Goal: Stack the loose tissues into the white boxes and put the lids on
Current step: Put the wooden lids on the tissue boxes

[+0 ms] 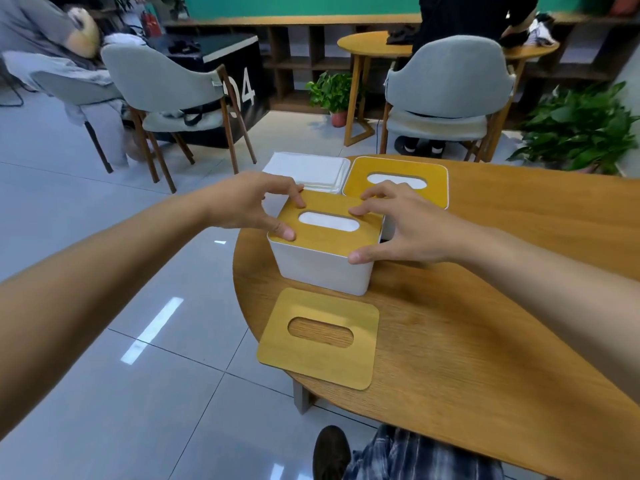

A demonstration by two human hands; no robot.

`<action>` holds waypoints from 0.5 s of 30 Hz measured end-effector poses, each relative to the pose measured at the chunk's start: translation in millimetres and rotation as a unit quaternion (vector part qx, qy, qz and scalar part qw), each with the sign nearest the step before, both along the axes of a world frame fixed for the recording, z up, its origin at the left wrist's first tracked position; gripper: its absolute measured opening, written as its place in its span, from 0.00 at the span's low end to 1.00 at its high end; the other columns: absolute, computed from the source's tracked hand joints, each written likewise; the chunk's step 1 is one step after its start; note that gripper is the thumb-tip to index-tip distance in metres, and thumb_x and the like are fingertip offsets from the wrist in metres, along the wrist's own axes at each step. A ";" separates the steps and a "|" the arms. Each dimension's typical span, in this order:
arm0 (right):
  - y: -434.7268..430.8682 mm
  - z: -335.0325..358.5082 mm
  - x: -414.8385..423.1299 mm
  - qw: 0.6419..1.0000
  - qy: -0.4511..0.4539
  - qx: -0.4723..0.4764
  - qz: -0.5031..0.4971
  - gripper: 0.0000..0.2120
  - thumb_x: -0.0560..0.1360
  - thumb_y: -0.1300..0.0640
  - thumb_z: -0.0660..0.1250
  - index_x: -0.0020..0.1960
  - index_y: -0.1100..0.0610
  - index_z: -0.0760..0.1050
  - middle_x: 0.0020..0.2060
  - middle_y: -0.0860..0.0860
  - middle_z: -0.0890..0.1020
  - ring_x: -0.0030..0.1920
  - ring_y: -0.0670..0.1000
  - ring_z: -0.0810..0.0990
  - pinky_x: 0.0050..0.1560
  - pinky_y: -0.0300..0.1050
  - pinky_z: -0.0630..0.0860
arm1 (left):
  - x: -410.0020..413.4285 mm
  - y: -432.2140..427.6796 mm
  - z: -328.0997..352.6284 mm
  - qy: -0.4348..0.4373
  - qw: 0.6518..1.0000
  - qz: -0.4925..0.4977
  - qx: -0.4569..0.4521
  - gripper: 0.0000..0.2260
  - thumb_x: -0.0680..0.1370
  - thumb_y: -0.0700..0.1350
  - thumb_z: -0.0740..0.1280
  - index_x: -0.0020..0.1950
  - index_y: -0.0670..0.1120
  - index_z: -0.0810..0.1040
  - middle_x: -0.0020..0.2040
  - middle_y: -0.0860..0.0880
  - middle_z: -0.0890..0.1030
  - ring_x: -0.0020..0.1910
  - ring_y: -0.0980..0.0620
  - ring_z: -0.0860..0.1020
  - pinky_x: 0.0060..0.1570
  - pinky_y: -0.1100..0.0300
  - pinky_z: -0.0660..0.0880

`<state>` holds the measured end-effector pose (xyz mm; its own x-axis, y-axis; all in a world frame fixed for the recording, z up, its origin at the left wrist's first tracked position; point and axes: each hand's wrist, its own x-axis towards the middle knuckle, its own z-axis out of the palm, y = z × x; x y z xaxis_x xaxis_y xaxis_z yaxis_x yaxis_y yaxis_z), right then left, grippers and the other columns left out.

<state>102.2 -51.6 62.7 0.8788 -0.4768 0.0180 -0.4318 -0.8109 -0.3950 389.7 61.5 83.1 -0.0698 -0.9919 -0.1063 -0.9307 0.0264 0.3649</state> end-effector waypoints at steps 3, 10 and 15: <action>2.9 3.0 -0.4 0.999 0.020 -0.028 -0.004 0.43 0.67 0.26 0.71 0.78 0.43 0.70 0.73 0.45 0.66 0.75 0.50 0.59 0.73 0.48 0.60 | -4.9 3.7 5.5 -0.040 0.999 0.009 0.006 0.29 0.67 0.66 0.74 0.67 0.60 0.78 0.80 0.54 0.68 0.79 0.47 0.66 0.76 0.45 0.66; 35.5 -21.3 -17.9 0.984 -0.157 -0.087 0.008 0.24 0.73 0.33 0.73 0.59 0.49 0.79 0.55 0.45 0.77 0.57 0.47 0.74 0.59 0.48 0.75 | -35.2 54.0 1.0 -0.046 0.986 -0.025 -0.157 0.15 0.77 0.61 0.73 0.56 0.53 0.82 0.56 0.54 0.79 0.53 0.57 0.77 0.50 0.62 0.75; 74.0 -40.5 -31.5 0.972 -0.191 -0.121 0.068 0.19 0.73 0.36 0.72 0.45 0.51 0.75 0.45 0.45 0.75 0.46 0.49 0.75 0.44 0.51 0.78 | -51.6 98.8 -25.9 -0.023 0.995 -0.034 -0.087 0.17 0.70 0.65 0.77 0.44 0.55 0.79 0.43 0.59 0.80 0.46 0.59 0.78 0.41 0.69 0.71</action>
